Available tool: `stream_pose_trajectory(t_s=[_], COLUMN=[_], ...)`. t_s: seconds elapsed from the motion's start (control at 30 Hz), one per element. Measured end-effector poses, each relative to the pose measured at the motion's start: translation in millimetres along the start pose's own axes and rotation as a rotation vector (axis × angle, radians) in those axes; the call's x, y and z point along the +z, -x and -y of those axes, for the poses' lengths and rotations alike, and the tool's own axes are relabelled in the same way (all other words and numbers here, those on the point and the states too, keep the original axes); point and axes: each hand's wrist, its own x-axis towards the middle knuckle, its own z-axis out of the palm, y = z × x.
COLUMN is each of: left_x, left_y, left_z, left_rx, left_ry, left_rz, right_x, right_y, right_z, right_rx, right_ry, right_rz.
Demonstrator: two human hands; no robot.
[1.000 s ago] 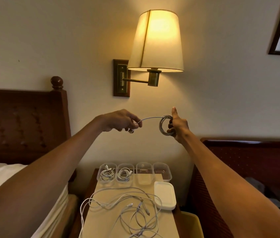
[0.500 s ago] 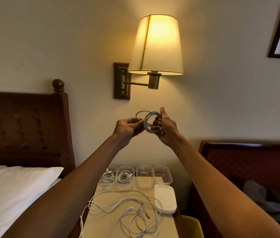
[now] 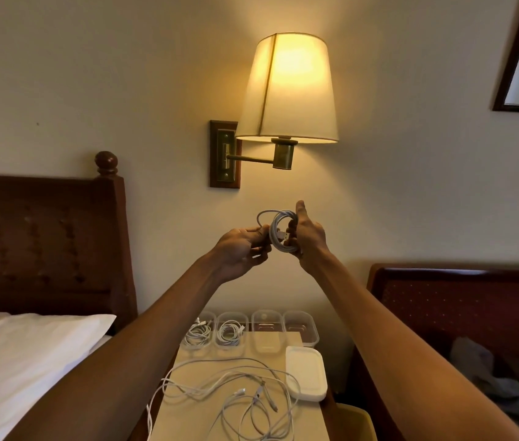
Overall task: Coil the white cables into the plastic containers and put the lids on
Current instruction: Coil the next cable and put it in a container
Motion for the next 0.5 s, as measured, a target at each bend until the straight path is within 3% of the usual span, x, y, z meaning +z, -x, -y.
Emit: stream_pose_trajectory(t_s=[0.17,0.33,0.5], left_x=[4.2,3.0,7.2], left_y=[3.7,5.7,11.7], left_z=[-2.7,-5.2,-4.9], left_rx=[-0.031,-0.091,-0.082], left_ry=[-0.174,-0.088,-0.372], left_rz=[0.062,0.115,0.108], right_x=[1.1,-0.9,-4.0], right_y=[1.4,1.2,1.1], right_z=[0.4,1.1,-1.4], right_rx=[-0.041,-0.039,-0.035], right_ry=[-0.022,-0.074,-0.021], right_rz=[0.019,0.108,0.132])
